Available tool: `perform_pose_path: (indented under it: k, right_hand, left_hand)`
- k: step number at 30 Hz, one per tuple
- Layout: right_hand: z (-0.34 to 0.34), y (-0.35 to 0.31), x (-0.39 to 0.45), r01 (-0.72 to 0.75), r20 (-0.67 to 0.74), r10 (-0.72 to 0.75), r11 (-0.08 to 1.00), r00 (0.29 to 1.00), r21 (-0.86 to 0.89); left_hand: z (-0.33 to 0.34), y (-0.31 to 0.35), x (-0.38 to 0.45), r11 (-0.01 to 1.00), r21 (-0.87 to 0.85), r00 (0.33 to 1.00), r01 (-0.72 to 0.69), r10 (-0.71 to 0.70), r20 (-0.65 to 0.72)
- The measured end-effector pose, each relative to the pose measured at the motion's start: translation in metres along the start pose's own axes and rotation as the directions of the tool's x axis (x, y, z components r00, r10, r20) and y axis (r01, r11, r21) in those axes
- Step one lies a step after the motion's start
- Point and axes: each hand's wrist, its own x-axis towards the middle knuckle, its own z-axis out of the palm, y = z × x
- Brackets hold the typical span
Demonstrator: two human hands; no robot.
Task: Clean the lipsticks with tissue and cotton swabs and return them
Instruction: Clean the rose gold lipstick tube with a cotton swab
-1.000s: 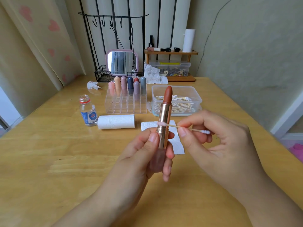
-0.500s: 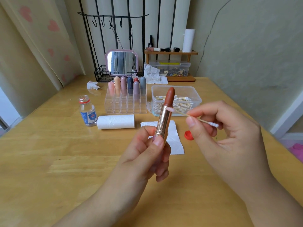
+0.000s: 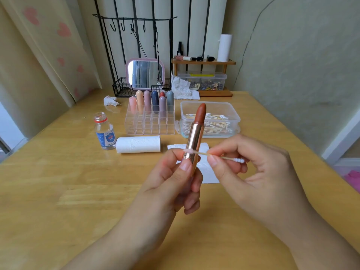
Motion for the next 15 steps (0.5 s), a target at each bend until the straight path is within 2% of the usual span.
perform_pose_path:
  k: [3, 8, 15]
  right_hand:
    - [0.0006, -0.0018, -0.0003, -0.035, 0.004, 0.035, 0.998, 0.999, 0.050]
    - [-0.0073, -0.0033, 0.0058, -0.065, -0.110, 0.081, 0.988, 0.991, 0.140]
    - [-0.0072, -0.0017, 0.0059, -0.058, -0.087, 0.066, 0.994, 0.994, 0.091]
  left_hand:
    - [0.0002, -0.0002, 0.0000, 1.000, -0.014, 1.000, -0.005, 0.005, 0.013]
    - [0.0015, -0.0019, -0.0008, 1.000, -0.009, 1.000, -0.002, 0.002, 0.027]
    - [0.0020, -0.0023, -0.0006, 1.000, -0.012, 1.000, 0.007, -0.007, 0.013]
